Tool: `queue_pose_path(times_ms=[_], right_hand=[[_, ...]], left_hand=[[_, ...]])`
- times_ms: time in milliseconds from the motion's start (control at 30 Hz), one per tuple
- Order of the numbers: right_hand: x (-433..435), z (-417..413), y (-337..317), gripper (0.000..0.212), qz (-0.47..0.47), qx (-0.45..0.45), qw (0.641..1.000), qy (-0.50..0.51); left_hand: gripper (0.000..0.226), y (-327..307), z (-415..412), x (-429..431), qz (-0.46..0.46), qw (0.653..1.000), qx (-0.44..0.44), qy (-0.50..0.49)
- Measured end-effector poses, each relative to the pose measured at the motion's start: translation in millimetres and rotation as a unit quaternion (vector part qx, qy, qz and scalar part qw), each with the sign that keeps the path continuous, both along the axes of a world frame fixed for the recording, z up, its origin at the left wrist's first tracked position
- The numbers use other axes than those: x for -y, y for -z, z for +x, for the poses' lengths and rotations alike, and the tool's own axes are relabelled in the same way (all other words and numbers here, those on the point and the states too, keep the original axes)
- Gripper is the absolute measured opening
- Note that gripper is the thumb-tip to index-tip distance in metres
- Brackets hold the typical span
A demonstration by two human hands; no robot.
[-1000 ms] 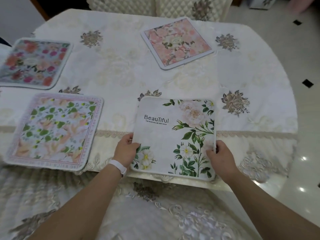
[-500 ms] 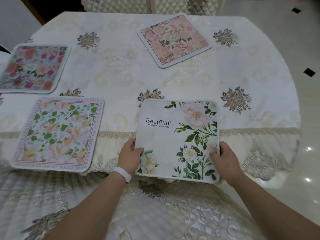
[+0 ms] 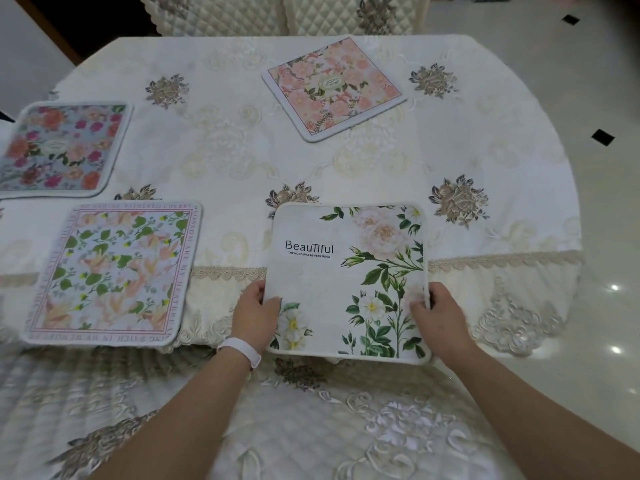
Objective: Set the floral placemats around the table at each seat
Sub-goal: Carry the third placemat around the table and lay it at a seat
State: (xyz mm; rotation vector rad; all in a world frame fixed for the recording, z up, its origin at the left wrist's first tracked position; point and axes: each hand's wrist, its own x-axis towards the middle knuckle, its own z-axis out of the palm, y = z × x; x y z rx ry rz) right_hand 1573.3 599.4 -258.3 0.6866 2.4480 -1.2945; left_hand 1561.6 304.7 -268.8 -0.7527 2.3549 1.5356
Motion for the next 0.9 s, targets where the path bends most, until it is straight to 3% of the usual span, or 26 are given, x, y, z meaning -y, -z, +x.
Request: queue_pose_path(times_ms=[167,400,533,600,700,800,900], right_hand=[[2.6,-1.9,4.0,0.006,0.019,-0.007,1.000,0.018],[3.1,-8.2,5.2,0.015,0.085,0.017,0.996,-0.012],[-2.7,-9.9,5.3,0.032,0.162,0.044,0.984,-0.055],[-5.4,-4.3,3.5,0.052,0.229,0.030,0.968,-0.099],[-4.8,9.1,-1.1,0.065,0.285,-0.012,0.938,-0.199],[-7.1,27.0,0.2,0.074,0.283,0.009,0.904,-0.321],[-11.2,39.5,2.8,0.092,0.277,0.045,0.888,-0.365]], left_hand=[[0.025,0.9,-2.8,2.1,-0.088,0.995,0.012,0.038],[0.027,-0.3,-2.9,-1.1,-0.141,0.989,0.002,0.050],[0.046,-1.3,-2.7,0.1,-0.103,0.995,0.008,-0.003],[0.056,-3.0,1.3,4.4,-0.145,0.989,-0.001,0.029],[0.065,-5.4,16.5,13.8,-0.245,0.951,-0.032,0.188],[0.083,-2.9,30.9,25.1,-0.324,0.881,0.002,0.345],[0.093,-1.1,37.5,31.9,-0.351,0.845,0.027,0.402]])
